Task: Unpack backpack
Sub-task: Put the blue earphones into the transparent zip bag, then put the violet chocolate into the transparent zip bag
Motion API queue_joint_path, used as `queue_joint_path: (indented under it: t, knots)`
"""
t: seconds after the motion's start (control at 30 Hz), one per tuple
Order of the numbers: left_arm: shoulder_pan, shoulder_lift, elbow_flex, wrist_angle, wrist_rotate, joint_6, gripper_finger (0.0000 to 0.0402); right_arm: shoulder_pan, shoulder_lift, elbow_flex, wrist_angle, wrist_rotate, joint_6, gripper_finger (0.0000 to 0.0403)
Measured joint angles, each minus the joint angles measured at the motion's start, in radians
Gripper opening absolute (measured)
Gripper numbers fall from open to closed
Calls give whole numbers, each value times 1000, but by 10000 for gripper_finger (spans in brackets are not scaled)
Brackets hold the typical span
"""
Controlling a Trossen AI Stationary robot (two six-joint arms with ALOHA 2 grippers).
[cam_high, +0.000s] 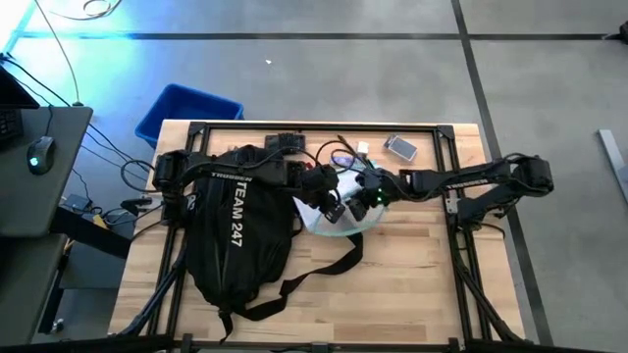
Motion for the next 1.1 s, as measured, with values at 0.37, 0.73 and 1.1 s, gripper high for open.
queue_joint_path:
  t: [0.37, 0.73, 1.1]
  knots:
    - [2, 0, 0, -49, -25, 10, 0, 54, -108, 0, 18, -302, -104, 242]
    - [2, -1, 0, -105, -39, 29, 0, -81, -311, 1, 40, -145, -203, 224]
    - [-2, -1, 0, -101, 5, 54, 0, -470, -59, 1, 7, -192, -270, 211]
